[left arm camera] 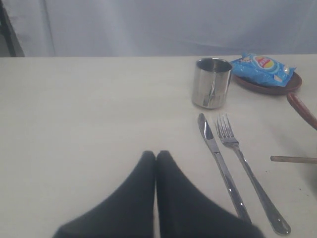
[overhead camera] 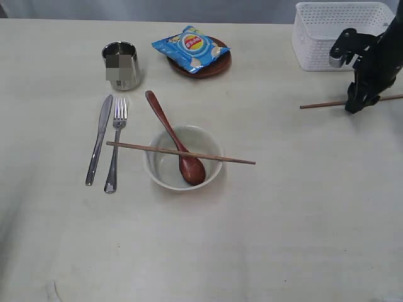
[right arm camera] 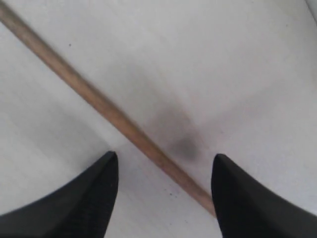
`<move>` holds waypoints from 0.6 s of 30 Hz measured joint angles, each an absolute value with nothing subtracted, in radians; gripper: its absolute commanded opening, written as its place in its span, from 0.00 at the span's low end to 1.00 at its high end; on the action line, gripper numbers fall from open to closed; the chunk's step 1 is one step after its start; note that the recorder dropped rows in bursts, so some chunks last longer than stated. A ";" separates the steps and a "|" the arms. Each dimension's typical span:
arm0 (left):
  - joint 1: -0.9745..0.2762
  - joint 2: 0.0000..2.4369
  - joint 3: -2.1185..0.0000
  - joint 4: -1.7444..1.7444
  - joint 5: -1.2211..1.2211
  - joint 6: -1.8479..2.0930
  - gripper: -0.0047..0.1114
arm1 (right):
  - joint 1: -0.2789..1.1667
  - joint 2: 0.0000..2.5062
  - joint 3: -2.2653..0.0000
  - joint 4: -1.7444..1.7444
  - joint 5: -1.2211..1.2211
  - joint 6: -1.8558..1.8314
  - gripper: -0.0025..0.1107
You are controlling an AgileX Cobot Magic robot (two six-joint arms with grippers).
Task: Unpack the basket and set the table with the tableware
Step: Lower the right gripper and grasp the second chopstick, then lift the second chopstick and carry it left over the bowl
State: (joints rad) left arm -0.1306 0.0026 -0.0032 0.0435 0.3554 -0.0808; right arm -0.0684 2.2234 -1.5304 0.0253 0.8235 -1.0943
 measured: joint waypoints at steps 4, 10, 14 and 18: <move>-0.131 0.003 -0.003 0.043 0.355 -0.081 0.04 | -0.071 2.228 -1.533 0.184 0.952 -1.096 0.50; -0.131 0.003 -0.003 0.043 0.355 -0.081 0.04 | -0.071 2.213 -1.506 0.268 1.008 -1.120 0.50; -0.131 0.003 -0.003 0.043 0.355 -0.081 0.04 | -0.067 2.187 -1.464 0.211 0.987 -1.122 0.50; -0.131 0.003 -0.003 0.043 0.355 -0.081 0.04 | -0.064 2.138 -1.383 0.072 0.956 -1.122 0.50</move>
State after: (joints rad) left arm -0.1306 0.0026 -0.0032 0.0435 0.3554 -0.0808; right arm -0.0644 2.1381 -1.3826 0.0720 0.9565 -1.1223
